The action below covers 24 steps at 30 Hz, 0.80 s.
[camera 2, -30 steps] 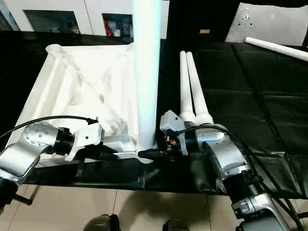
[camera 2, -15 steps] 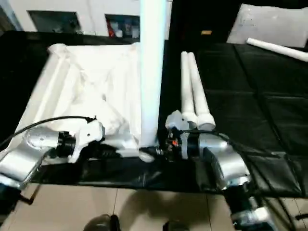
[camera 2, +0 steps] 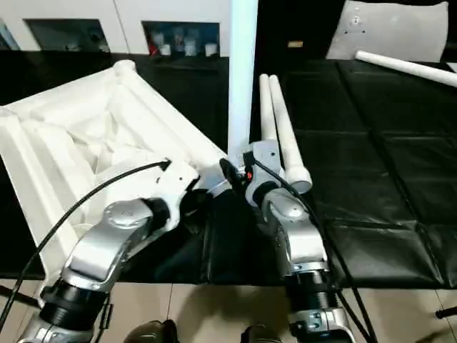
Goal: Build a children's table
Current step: Rotate leg to tighten
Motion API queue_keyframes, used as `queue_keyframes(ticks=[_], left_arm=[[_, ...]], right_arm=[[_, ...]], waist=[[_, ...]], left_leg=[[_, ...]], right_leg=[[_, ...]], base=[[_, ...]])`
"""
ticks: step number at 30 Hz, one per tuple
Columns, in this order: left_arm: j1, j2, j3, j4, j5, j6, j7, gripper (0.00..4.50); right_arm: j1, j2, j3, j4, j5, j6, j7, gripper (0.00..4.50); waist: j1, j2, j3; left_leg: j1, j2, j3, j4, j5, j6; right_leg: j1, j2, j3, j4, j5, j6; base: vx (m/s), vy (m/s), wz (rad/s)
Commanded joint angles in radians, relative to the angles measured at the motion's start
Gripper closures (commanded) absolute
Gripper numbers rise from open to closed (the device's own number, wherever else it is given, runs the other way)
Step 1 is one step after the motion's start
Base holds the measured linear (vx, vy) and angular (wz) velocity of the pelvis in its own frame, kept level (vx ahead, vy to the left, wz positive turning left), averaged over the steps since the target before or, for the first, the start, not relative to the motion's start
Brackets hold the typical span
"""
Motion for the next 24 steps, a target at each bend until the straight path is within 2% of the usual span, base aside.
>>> queue_keyframes(ticks=[1, 2, 4, 5, 7, 8, 10, 11, 13, 15, 16, 18, 20, 23, 24], left_arm=[[-0.058, -0.020, 0.000, -0.013, 0.027, -0.033, 0.086, 4.50], [-0.051, -0.003, -0.006, -0.021, 0.034, -0.031, 0.076, 4.50], [-0.031, 0.049, -0.016, -0.027, 0.038, -0.048, 0.033, 4.50], [-0.031, 0.049, -0.016, -0.027, 0.038, -0.048, 0.033, 4.50], [-0.001, 0.135, -0.019, -0.023, 0.035, -0.101, -0.052, 4.50], [0.003, 0.152, -0.018, -0.022, 0.031, -0.112, -0.068, 4.50], [0.009, 0.176, -0.016, -0.020, 0.023, -0.129, -0.093, 4.50], [0.015, 0.208, -0.014, -0.016, 0.012, -0.152, -0.131, 4.50], [0.023, 0.275, -0.015, -0.001, -0.009, -0.211, -0.214, 4.50], [0.024, 0.308, -0.016, 0.009, -0.018, -0.240, -0.252, 4.50], [0.023, 0.351, -0.021, 0.023, -0.034, -0.281, -0.318, 4.50], [0.022, 0.369, -0.023, 0.031, -0.042, -0.297, -0.343, 4.50], [0.021, 0.435, -0.049, 0.062, -0.060, -0.393, -0.459, 4.50], [0.015, 0.468, -0.057, 0.083, -0.097, -0.440, -0.553, 4.50], [0.011, 0.475, -0.064, 0.091, -0.111, -0.455, -0.588, 4.50]], right_arm=[[0.046, 0.074, 0.122, 0.012, 0.024, 0.023, 0.066, 1.11], [0.050, 0.069, 0.115, 0.004, 0.020, 0.020, 0.059, 1.04], [0.057, 0.044, 0.101, -0.013, 0.018, 0.001, 0.068, 0.85], [0.057, 0.044, 0.101, -0.013, 0.018, 0.001, 0.068, 0.76], [0.059, -0.005, 0.077, -0.034, 0.022, -0.032, 0.101, 0.50], [0.059, -0.018, 0.076, -0.040, 0.025, -0.036, 0.118, 0.50], [0.058, -0.039, 0.077, -0.046, 0.030, -0.042, 0.145, 0.31], [0.056, -0.070, 0.080, -0.051, 0.032, -0.054, 0.186, 0.22], [0.051, -0.130, 0.084, -0.063, 0.040, -0.080, 0.280, 0.12], [0.050, -0.163, 0.090, -0.071, 0.046, -0.087, 0.330, 0.04], [0.047, -0.214, 0.104, -0.083, 0.055, -0.096, 0.407, 0.04], [0.045, -0.236, 0.111, -0.087, 0.060, -0.098, 0.439, 0.04], [0.038, -0.305, 0.139, -0.094, 0.077, -0.109, 0.552, 0.04], [0.022, -0.357, 0.176, -0.080, 0.078, -0.134, 0.656, 0.04], [0.014, -0.369, 0.188, -0.070, 0.083, -0.143, 0.698, 0.04]], waist=[[-0.001, -0.010, -0.066], [-0.002, -0.008, -0.063], [-0.012, -0.007, -0.064], [-0.019, -0.007, -0.063], [-0.019, -0.007, -0.063], [-0.021, -0.004, -0.062], [-0.016, -0.001, -0.062], [-0.012, -0.008, -0.065], [-0.008, -0.004, -0.066], [-0.007, -0.005, -0.065], [-0.006, -0.007, -0.065], [-0.002, -0.008, -0.066], [0.000, -0.006, -0.064], [0.006, -0.006, -0.065], [0.008, -0.002, -0.065]], left_leg=[[0.014, 0.035, -0.011, -0.049, -0.049, 0.082], [0.014, 0.035, -0.011, -0.051, -0.075, 0.080], [0.011, 0.035, -0.017, -0.054, -0.097, 0.066], [0.013, 0.035, -0.015, -0.054, -0.115, 0.058], [0.015, 0.036, -0.015, -0.054, -0.125, 0.053], [0.015, 0.037, -0.013, -0.054, -0.126, 0.051], [0.019, 0.039, -0.011, -0.054, -0.121, 0.049], [0.020, 0.039, -0.010, -0.052, -0.110, 0.050], [0.020, 0.039, -0.012, -0.051, -0.099, 0.058], [0.020, 0.038, -0.010, -0.050, -0.092, 0.062], [0.021, 0.038, -0.008, -0.049, -0.095, 0.068], [0.019, 0.038, -0.009, -0.049, -0.096, 0.073], [0.022, 0.038, -0.010, -0.048, -0.107, 0.079], [0.025, 0.040, -0.006, -0.048, -0.112, 0.078], [0.026, 0.041, -0.007, -0.047, -0.117, 0.078]], right_leg=[[0.049, -0.057, 0.029, -0.054, 0.114, -0.215], [0.047, -0.058, 0.029, -0.059, 0.092, -0.213], [0.054, -0.060, 0.026, -0.059, 0.059, -0.206], [0.051, -0.059, 0.027, -0.062, 0.046, -0.212], [0.051, -0.060, 0.029, -0.065, 0.029, -0.215], [0.048, -0.059, 0.031, -0.063, 0.026, -0.218], [0.046, -0.057, 0.031, -0.061, 0.043, -0.224], [0.048, -0.056, 0.031, -0.059, 0.062, -0.227], [0.049, -0.057, 0.030, -0.054, 0.089, -0.229], [0.049, -0.055, 0.030, -0.052, 0.106, -0.234], [0.047, -0.055, 0.030, -0.053, 0.106, -0.238], [0.050, -0.056, 0.030, -0.050, 0.100, -0.236], [0.048, -0.058, 0.029, -0.053, 0.076, -0.237], [0.044, -0.058, 0.031, -0.050, 0.072, -0.251], [0.044, -0.060, 0.030, -0.051, 0.067, -0.255]], base=[[0.000, 0.000, 0.00], [0.000, 0.000, 0.00], [0.000, 0.000, 0.00], [0.000, 0.000, 0.00], [0.000, 0.000, 0.00], [0.000, 0.000, 0.00], [0.000, 0.000, 0.00], [0.000, 0.000, 0.00], [0.000, 0.000, 0.00], [0.000, 0.000, 0.00], [0.000, 0.000, 0.00], [0.000, 0.000, 0.00], [0.000, 0.000, 0.00], [0.000, 0.000, 0.00], [0.000, 0.000, 0.00]])
